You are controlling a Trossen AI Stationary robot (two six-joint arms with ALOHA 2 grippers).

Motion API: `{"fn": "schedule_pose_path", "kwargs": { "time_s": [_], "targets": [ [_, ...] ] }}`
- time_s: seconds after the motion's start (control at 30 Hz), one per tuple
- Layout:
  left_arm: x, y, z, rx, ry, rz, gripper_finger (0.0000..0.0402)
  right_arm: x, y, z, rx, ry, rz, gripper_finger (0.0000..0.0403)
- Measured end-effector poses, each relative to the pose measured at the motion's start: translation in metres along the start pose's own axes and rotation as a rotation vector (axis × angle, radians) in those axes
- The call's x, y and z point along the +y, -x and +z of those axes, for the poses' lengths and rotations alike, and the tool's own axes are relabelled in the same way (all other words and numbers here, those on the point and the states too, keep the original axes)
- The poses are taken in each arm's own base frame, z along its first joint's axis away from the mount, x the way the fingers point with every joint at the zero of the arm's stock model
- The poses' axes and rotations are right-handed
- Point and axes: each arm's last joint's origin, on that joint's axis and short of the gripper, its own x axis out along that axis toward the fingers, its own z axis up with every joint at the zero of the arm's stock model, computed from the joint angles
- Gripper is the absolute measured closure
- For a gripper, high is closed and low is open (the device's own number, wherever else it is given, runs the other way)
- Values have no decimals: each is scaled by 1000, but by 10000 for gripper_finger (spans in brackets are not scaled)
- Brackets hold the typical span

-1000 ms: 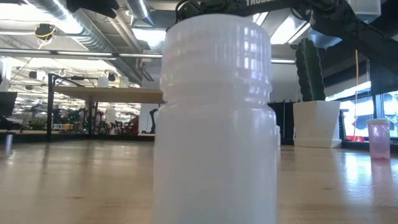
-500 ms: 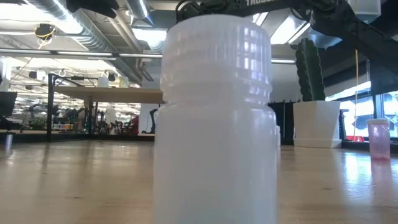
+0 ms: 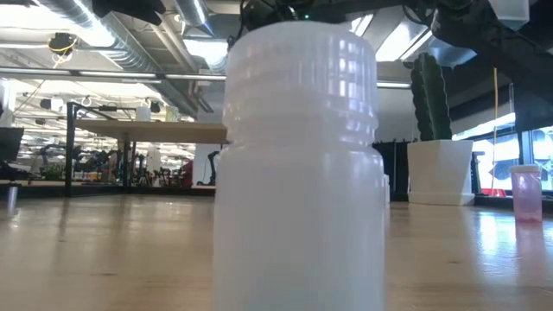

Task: Pick and place medicine bottles onto shelf by color
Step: Put the bottom pink pill bottle on the shelf

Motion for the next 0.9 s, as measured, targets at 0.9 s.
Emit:
{"fn": "schedule_pose_path", "kwargs": {
  "time_s": [0.9],
  "targets": [
    [0, 0, 0, 1, 0, 0, 259, 0, 1, 0, -2, 2, -1, 252]
  ]
}}
